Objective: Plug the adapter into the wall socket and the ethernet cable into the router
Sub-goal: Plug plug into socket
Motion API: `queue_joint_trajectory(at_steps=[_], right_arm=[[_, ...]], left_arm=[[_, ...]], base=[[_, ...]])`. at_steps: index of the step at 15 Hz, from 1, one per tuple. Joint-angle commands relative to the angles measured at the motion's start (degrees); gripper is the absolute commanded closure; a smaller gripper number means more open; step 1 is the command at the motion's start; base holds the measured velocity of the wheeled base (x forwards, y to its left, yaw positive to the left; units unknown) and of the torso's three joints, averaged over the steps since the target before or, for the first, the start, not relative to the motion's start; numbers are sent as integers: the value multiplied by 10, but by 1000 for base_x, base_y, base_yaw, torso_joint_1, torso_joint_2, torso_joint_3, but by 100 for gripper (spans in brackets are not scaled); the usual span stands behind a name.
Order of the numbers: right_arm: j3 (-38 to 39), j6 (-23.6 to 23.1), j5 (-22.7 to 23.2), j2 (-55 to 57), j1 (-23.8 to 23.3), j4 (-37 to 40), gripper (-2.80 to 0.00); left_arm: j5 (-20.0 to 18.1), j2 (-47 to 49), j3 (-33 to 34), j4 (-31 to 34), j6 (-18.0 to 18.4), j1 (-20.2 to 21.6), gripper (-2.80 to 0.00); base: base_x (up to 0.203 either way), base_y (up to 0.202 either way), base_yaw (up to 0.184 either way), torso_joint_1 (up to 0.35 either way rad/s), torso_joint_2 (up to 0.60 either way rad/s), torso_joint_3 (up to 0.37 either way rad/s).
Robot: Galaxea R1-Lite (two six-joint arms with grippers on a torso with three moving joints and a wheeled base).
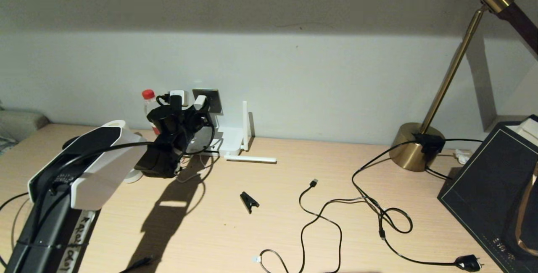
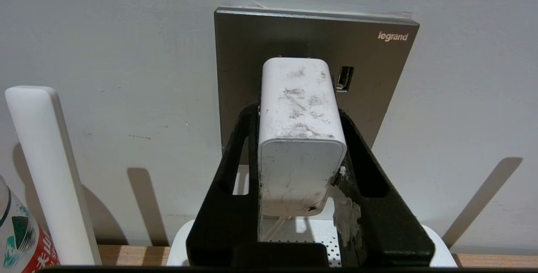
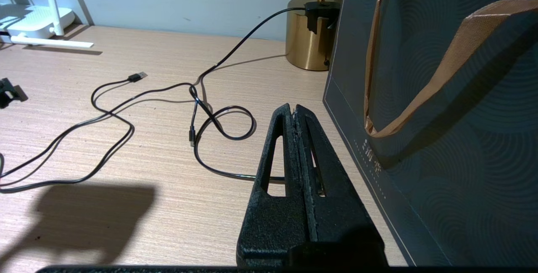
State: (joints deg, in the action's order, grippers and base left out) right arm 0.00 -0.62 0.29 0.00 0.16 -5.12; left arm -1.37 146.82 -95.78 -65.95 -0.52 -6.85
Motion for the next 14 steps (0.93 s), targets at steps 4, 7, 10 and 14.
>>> queue_joint_trajectory(at_steps=[4,7,10,14], right_arm=[[20,0,1,1,0,-1,0],[20,0,1,1,0,-1,0],[20,0,1,1,0,-1,0],[20,0,1,1,0,-1,0]], left_arm=[[0,-6,-1,3,0,-1,0],[0,-8,-1,6,0,0,0],[0,-9,-1,11,0,0,0],[1,-14,-5,25,1,1,0]], base=[[0,0,0,0,0,0],[0,0,0,0,0,0],[0,0,0,0,0,0],[0,0,0,0,0,0]])
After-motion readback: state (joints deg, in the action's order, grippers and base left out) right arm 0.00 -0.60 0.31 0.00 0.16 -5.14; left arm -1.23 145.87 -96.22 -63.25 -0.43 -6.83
